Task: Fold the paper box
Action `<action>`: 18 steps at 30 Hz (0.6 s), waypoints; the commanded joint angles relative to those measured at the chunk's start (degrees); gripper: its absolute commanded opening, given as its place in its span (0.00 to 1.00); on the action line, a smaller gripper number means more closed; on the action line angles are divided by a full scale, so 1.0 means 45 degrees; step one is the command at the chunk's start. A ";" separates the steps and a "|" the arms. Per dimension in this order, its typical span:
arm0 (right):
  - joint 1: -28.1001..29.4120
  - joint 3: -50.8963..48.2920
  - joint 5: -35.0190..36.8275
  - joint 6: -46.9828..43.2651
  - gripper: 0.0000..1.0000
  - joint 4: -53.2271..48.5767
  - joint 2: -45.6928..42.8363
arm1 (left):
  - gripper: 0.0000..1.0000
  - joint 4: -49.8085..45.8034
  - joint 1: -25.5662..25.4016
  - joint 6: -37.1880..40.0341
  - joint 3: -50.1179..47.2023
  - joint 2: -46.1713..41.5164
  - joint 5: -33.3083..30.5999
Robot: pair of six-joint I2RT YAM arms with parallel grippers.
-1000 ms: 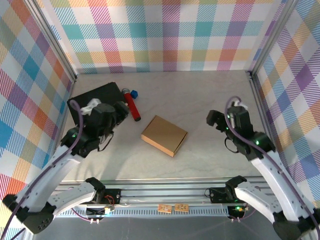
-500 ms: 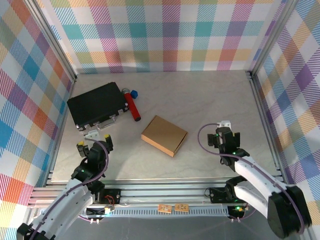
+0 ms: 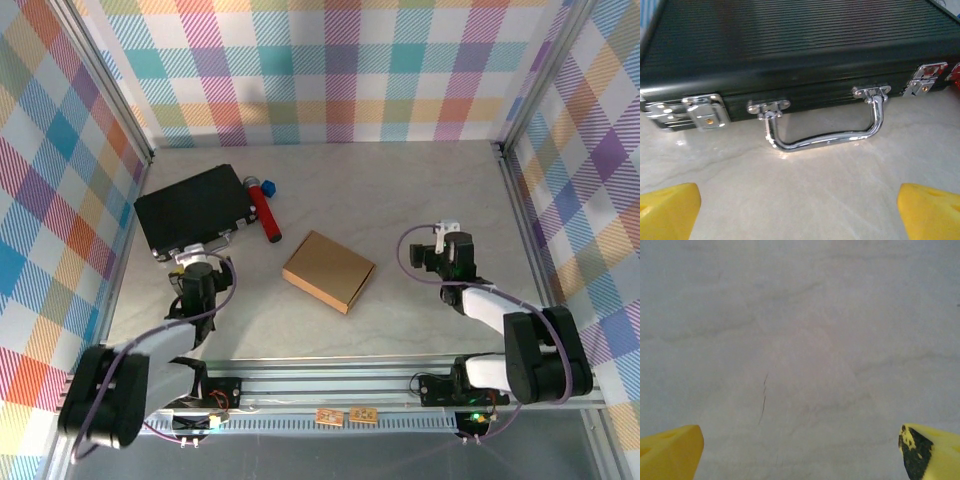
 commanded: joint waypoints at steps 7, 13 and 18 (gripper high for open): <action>-0.0818 0.0126 -0.2385 -0.0278 0.99 0.3916 0.1599 | 1.00 0.3044 0.0996 0.0748 0.1589 0.2238 0.1848; -0.1208 -0.0010 -0.2631 0.0076 0.99 0.5150 0.2691 | 1.00 0.7287 0.1332 0.1237 0.1060 0.5415 0.2854; -0.1270 0.0068 -0.2416 0.0257 0.99 0.5174 0.2959 | 1.00 0.6644 0.1330 0.1170 0.1464 0.5446 0.2736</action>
